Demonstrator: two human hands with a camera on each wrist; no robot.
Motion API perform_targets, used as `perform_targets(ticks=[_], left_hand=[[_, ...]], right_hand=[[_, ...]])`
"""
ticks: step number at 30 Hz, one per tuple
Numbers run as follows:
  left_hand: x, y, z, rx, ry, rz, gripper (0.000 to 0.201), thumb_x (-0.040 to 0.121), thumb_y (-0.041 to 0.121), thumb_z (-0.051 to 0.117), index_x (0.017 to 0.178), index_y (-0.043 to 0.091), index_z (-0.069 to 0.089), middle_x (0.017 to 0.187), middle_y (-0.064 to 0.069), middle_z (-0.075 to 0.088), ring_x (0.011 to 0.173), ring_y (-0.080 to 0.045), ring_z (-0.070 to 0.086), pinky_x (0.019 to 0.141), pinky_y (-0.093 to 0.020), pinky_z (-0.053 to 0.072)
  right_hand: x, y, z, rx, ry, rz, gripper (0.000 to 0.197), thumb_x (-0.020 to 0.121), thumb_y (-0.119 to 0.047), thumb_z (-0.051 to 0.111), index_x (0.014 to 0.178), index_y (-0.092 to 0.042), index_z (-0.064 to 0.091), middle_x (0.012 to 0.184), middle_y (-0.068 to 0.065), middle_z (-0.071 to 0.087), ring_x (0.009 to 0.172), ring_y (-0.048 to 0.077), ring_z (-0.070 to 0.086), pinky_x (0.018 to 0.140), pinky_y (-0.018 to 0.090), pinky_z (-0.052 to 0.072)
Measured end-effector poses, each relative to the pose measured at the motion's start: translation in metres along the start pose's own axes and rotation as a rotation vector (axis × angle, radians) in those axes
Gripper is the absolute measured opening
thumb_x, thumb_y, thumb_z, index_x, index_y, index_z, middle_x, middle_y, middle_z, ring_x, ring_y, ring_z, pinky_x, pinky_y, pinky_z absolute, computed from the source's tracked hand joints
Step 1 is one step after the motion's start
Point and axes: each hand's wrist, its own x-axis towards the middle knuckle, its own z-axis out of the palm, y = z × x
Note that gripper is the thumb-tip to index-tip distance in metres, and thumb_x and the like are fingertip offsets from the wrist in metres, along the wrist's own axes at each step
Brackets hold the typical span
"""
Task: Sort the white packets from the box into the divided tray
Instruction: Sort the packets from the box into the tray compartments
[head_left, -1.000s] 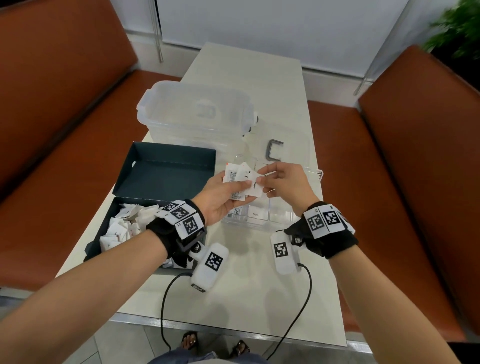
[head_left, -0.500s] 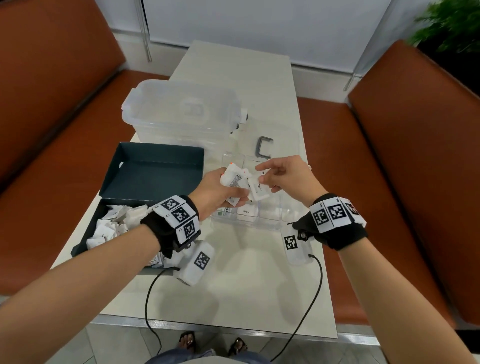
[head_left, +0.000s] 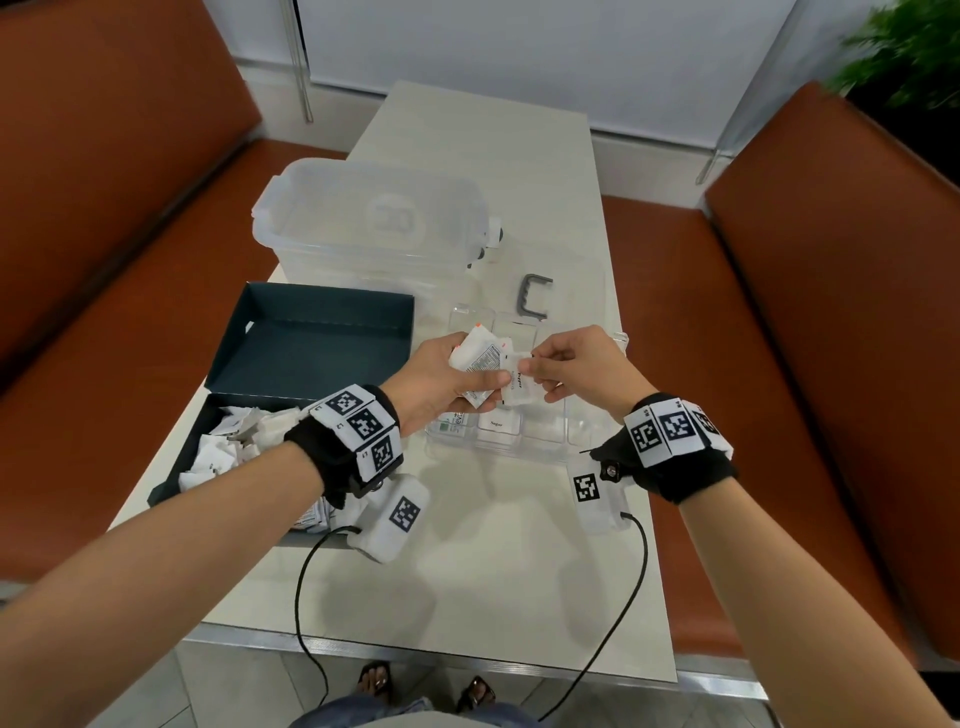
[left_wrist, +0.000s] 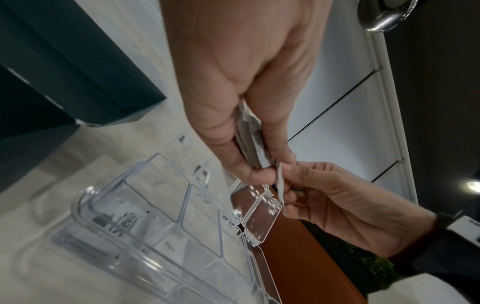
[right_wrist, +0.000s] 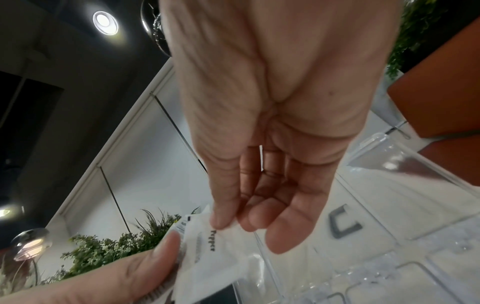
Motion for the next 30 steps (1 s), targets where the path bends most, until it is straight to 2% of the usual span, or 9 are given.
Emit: perform_targets(ticks=[6, 9, 14, 16, 17, 19, 21, 25, 30], left_hand=[[0.002, -0.003, 0.0, 0.048, 0.033, 0.0, 0.046, 0.077, -0.001, 0.077, 0.119, 0.004, 0.059, 0.101, -0.014, 0.069, 0.072, -0.018, 0.069, 0.063, -0.026, 0.057], [0.003, -0.003, 0.001, 0.081, 0.045, 0.002, 0.043, 0.076, -0.003, 0.077, 0.115, 0.002, 0.06, 0.093, -0.011, 0.068, 0.068, -0.018, 0.066, 0.062, -0.028, 0.058], [0.003, -0.002, 0.001, 0.114, 0.029, -0.004, 0.043, 0.076, -0.004, 0.077, 0.115, -0.002, 0.059, 0.091, -0.015, 0.068, 0.067, -0.022, 0.065, 0.061, -0.028, 0.056], [0.003, -0.003, -0.001, 0.108, 0.037, -0.005, 0.043, 0.077, -0.003, 0.077, 0.116, -0.003, 0.058, 0.093, -0.018, 0.069, 0.071, -0.022, 0.068, 0.062, -0.029, 0.058], [0.003, -0.003, -0.003, 0.107, 0.047, -0.006, 0.044, 0.077, -0.003, 0.077, 0.116, -0.004, 0.057, 0.094, -0.019, 0.069, 0.072, -0.023, 0.068, 0.064, -0.031, 0.059], [0.004, -0.005, -0.008, 0.107, 0.07, -0.012, 0.044, 0.078, -0.002, 0.077, 0.117, -0.004, 0.057, 0.094, -0.02, 0.068, 0.071, -0.023, 0.067, 0.067, -0.033, 0.06], [0.004, -0.007, -0.011, 0.1, 0.09, -0.024, 0.044, 0.078, -0.003, 0.076, 0.118, -0.003, 0.057, 0.094, -0.02, 0.068, 0.072, -0.026, 0.067, 0.072, -0.038, 0.06], [0.004, -0.008, -0.011, 0.098, 0.088, -0.031, 0.043, 0.078, -0.002, 0.077, 0.117, -0.002, 0.058, 0.091, -0.02, 0.068, 0.077, -0.031, 0.064, 0.084, -0.048, 0.055], [0.003, -0.007, -0.011, 0.107, 0.088, -0.035, 0.042, 0.078, -0.001, 0.077, 0.116, 0.001, 0.059, 0.091, -0.017, 0.07, 0.072, -0.025, 0.067, 0.072, -0.038, 0.059]], right_hand=[[-0.002, 0.002, 0.004, 0.047, 0.003, 0.027, 0.02, 0.081, -0.019, 0.076, 0.085, -0.001, 0.07, 0.066, 0.005, 0.062, 0.06, 0.013, 0.058, 0.064, 0.027, 0.059], [-0.003, 0.0, 0.003, 0.046, 0.026, 0.012, 0.019, 0.081, -0.019, 0.075, 0.093, -0.004, 0.071, 0.075, 0.006, 0.066, 0.065, 0.013, 0.06, 0.064, 0.027, 0.055], [0.0, -0.001, 0.001, -0.009, 0.032, -0.017, 0.013, 0.08, -0.013, 0.076, 0.091, -0.006, 0.074, 0.071, 0.003, 0.067, 0.055, 0.0, 0.054, 0.053, 0.011, 0.044], [0.004, 0.004, -0.006, -0.037, 0.112, -0.005, 0.009, 0.079, -0.013, 0.077, 0.086, -0.009, 0.074, 0.068, -0.004, 0.066, 0.051, -0.006, 0.054, 0.054, 0.008, 0.042], [0.006, 0.007, -0.011, -0.071, 0.177, 0.002, 0.006, 0.079, -0.013, 0.077, 0.084, -0.012, 0.074, 0.07, -0.005, 0.067, 0.057, -0.006, 0.056, 0.058, 0.009, 0.043], [0.01, 0.016, -0.016, -0.199, 0.274, 0.045, 0.001, 0.082, -0.015, 0.073, 0.081, -0.015, 0.073, 0.079, -0.003, 0.069, 0.075, 0.006, 0.063, 0.071, 0.02, 0.051], [0.012, 0.027, -0.008, -0.413, 0.278, 0.119, 0.008, 0.086, -0.017, 0.065, 0.082, -0.017, 0.072, 0.087, 0.0, 0.071, 0.082, 0.017, 0.066, 0.074, 0.032, 0.055], [0.012, 0.046, 0.029, -0.767, 0.231, 0.183, 0.021, 0.09, -0.021, 0.049, 0.094, -0.018, 0.069, 0.091, 0.004, 0.07, 0.08, 0.028, 0.065, 0.07, 0.032, 0.052], [0.019, 0.064, 0.05, -0.839, 0.226, 0.242, 0.022, 0.089, -0.018, 0.048, 0.095, -0.017, 0.069, 0.092, 0.006, 0.07, 0.082, 0.027, 0.064, 0.076, 0.032, 0.049]])
